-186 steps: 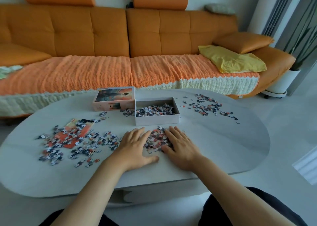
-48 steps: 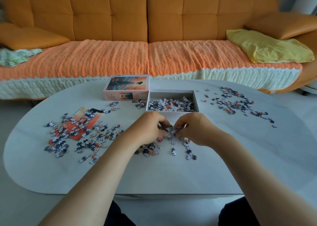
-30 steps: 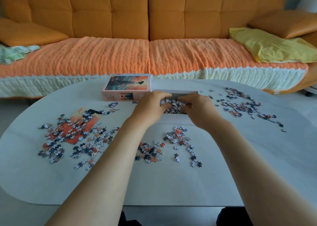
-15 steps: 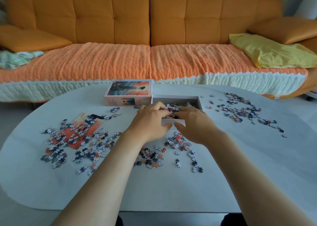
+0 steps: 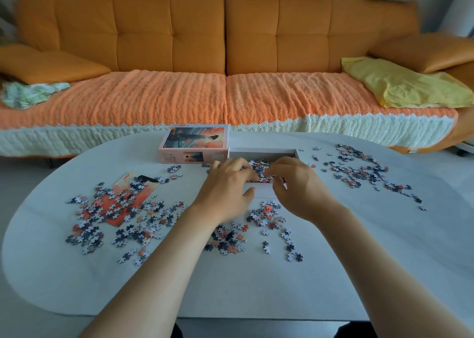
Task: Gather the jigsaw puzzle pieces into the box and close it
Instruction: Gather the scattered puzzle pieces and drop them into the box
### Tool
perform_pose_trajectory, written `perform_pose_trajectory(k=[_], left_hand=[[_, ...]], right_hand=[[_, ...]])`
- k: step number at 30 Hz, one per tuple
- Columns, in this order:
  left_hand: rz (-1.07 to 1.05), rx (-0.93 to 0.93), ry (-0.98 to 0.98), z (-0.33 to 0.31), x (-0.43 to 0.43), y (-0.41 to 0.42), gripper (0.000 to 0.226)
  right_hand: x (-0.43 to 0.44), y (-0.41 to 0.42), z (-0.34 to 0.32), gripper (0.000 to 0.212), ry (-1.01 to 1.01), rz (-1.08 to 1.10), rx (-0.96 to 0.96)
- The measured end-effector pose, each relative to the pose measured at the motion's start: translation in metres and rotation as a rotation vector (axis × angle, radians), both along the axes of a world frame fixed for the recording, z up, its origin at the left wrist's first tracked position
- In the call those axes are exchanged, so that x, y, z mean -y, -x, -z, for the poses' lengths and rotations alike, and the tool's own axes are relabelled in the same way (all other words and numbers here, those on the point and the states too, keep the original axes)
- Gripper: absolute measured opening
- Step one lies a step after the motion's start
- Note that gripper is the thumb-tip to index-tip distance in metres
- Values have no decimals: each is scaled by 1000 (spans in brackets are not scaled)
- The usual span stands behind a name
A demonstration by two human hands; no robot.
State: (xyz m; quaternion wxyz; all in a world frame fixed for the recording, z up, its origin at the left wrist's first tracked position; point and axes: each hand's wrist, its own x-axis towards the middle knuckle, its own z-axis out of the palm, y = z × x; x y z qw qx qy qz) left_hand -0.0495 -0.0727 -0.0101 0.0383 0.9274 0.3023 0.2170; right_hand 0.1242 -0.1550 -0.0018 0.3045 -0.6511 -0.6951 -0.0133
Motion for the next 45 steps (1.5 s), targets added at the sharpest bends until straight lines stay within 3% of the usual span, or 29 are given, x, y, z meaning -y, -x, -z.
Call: perform_pose_trajectory(k=[3, 7, 9, 12, 14, 17, 20, 26, 32, 34, 36, 40, 42, 45], left_hand=[[74, 96, -24, -2, 10, 6, 11], [138, 68, -149, 1, 22, 12, 10], [171, 72, -95, 4, 27, 15, 15], [143, -53, 164, 11, 36, 19, 40], [122, -213, 227, 16, 42, 21, 68], [128, -327, 352, 18, 52, 17, 104], [160, -370, 411, 20, 63, 10, 119], [187, -205, 422, 26, 71, -1, 104], [184, 5, 399, 30, 66, -8, 35], [195, -2, 404, 25, 62, -3, 35], [179, -38, 399, 15, 58, 7, 50], [82, -323, 440, -3, 45, 41, 88], [48, -357, 507, -5, 41, 55, 84], [48, -226, 554, -1, 40, 59, 63]], right_hand=[[14, 2, -7, 33, 20, -9, -4], [33, 3, 6, 41, 299, 20, 64], [39, 4, 16, 53, 394, -17, 98], [47, 9, 23, 60, 412, -110, 85], [54, 11, 22, 60, 391, -118, 41], [65, 5, 16, 57, 330, 16, -121], [73, -11, 10, 53, 216, 185, -152], [73, -34, 25, 50, 294, 226, 26], [76, -23, 24, 51, 377, 112, 86], [81, -19, 13, 49, 430, 72, 35], [88, -19, 1, 46, 557, 33, -23], [97, -20, -12, 62, 722, 18, -38], [95, -16, -12, 54, 686, 56, -51], [88, -5, -7, 42, 613, 80, -134]])
